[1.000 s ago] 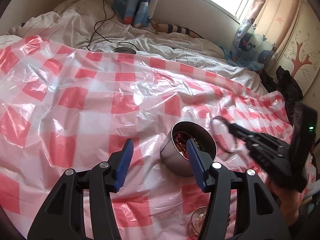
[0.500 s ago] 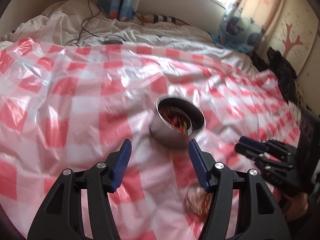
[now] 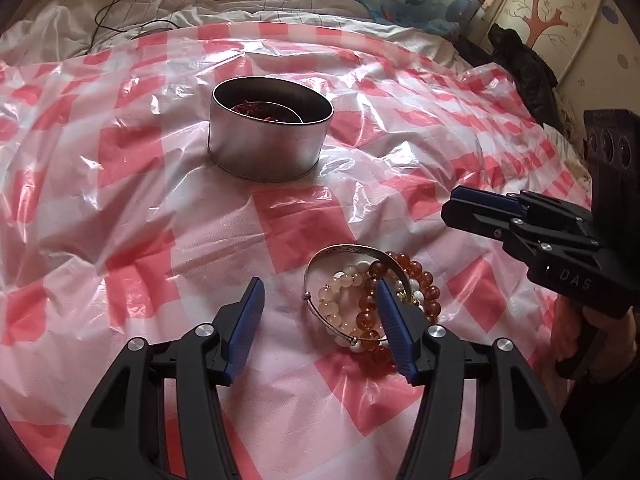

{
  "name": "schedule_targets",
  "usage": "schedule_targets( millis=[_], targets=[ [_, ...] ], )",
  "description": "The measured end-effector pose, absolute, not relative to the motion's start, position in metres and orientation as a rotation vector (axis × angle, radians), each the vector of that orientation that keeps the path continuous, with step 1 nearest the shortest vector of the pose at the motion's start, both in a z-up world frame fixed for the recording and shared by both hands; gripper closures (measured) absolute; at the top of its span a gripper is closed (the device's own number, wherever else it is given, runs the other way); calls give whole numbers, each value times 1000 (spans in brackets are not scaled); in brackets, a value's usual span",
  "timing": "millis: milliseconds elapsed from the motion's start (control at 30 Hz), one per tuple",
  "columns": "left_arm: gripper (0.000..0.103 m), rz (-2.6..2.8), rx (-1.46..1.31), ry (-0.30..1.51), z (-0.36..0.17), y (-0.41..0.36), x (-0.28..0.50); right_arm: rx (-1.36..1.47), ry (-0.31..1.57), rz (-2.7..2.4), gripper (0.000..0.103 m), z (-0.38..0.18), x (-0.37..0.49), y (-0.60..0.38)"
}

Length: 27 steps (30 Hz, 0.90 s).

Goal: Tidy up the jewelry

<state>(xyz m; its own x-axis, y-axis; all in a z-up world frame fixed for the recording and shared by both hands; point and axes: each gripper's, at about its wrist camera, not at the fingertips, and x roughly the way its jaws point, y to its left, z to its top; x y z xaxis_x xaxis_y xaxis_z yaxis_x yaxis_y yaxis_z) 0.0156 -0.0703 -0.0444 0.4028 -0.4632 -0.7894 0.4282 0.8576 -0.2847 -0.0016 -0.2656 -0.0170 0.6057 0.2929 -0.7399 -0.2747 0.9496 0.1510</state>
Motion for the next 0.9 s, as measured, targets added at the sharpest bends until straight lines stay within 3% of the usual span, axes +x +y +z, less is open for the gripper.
schedule_targets(
  millis=[167, 300, 400, 900],
  targets=[
    [58, -584, -25, 984, -45, -85, 23, 16, 869, 329, 67, -22, 1, -263],
    [82, -549, 23, 1012, -52, -90, 25, 10, 872, 330, 66, -24, 2, -260],
    [93, -551, -15, 1022, -52, -84, 26, 11, 873, 332, 63, -24, 3, -261],
    [96, -526, -243, 994, -36, -26, 38, -111, 944, 422, 62, -38, -4, -234]
  ],
)
